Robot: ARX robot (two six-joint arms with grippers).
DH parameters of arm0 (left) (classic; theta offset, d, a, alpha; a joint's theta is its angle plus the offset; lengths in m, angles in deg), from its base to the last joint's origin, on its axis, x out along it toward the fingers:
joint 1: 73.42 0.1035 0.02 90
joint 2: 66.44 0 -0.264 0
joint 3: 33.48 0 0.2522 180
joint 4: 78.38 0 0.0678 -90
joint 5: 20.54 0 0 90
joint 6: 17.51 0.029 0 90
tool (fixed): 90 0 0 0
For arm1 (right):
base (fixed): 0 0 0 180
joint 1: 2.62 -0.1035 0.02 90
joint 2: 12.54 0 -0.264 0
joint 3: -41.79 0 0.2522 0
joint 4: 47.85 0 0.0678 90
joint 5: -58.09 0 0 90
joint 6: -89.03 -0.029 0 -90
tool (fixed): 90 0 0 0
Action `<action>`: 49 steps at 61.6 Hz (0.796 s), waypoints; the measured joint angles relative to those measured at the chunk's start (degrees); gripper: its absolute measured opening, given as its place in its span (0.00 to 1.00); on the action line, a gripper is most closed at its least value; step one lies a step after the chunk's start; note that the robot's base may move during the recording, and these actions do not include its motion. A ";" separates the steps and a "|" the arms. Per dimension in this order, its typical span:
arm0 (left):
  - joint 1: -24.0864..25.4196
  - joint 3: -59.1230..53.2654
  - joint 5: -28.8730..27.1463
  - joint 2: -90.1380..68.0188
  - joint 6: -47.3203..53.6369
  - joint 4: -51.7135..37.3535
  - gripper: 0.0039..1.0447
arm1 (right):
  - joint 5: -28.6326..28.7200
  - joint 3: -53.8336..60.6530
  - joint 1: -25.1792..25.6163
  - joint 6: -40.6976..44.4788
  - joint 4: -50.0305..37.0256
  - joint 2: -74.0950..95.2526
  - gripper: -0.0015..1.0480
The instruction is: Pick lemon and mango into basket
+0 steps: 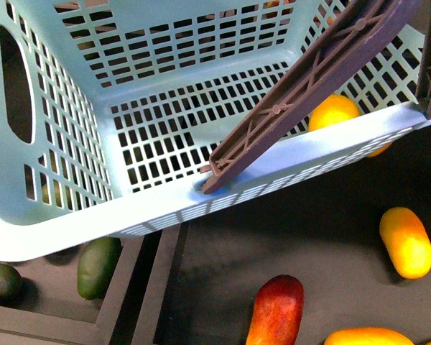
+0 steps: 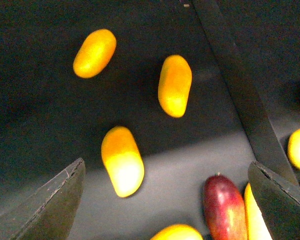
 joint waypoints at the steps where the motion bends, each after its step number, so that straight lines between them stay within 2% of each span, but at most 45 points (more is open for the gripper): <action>1: 0.00 0.00 -0.04 0.00 -0.02 0.00 0.05 | 0.55 -0.55 0.42 1.44 -1.79 2.38 0.92; 10: 0.22 0.00 -0.92 0.00 0.28 0.00 0.05 | 5.88 -4.26 1.16 12.11 -9.57 21.20 0.92; 16: 0.22 0.00 -0.70 0.00 0.24 0.00 0.05 | 6.43 -6.03 1.11 16.98 -12.98 31.21 0.92; 29: 0.22 0.00 -0.44 0.00 0.20 0.00 0.05 | 8.24 -10.54 0.17 20.65 -15.54 43.56 0.92; 49: 0.22 0.00 -0.63 0.00 0.22 0.00 0.05 | 8.61 -19.12 -2.14 21.86 -14.14 55.04 0.92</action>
